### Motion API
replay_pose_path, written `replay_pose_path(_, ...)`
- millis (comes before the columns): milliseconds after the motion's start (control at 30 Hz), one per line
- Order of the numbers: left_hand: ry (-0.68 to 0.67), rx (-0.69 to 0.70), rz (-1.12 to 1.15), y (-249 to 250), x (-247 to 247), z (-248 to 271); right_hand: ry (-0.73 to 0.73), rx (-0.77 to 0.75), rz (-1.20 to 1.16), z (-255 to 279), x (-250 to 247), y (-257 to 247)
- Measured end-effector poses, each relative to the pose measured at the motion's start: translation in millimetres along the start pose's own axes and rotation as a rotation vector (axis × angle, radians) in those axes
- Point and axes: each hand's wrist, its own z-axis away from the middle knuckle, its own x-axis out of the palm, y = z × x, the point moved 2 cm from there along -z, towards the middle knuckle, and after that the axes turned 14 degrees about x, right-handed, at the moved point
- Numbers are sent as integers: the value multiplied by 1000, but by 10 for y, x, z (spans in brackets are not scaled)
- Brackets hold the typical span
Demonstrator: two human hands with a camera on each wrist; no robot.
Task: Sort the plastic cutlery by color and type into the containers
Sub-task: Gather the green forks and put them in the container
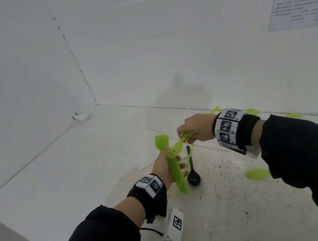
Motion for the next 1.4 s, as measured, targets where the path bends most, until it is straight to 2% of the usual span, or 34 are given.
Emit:
replay_pose_path(100,-25,-18,17,-55,29,28,46,3,18,-62,-1,-102)
replay_pose_path(267,-41,50,26,-119,38,37,94,73,-173,-142,25,-104)
replay_pose_path(433,-39,176,38,-200,145,68,235,72,-470,-122,150,-142)
replay_pose_path(567,-17,227,11,-234,173,55,292,184,-757,-55,311,-158)
replay_pose_path(700,0,243,-14,-258,155,44,109,330,-976,-35,504,-171)
replay_pose_path(800,14,268,-30,-279,128,42,-21,523,-995,-26,557,-147)
replay_pose_path(867,5,279,-52,-266,122,43,-113,541,-1022,-20,597,-121)
replay_pose_path(933,-15,265,-51,-245,131,46,-170,518,-1170,-10,641,-107)
replay_pose_path(1033,-19,182,11,-227,145,49,-73,544,-1327,5,660,-88)
replay_pose_path(1133,1,137,75,-224,154,30,81,580,-1257,42,622,-85)
replay_pose_path(1267,71,153,165,-200,165,-37,318,591,-1155,194,594,-123)
replay_pose_path(1400,105,156,251,-200,189,-151,284,502,-1042,323,673,-239)
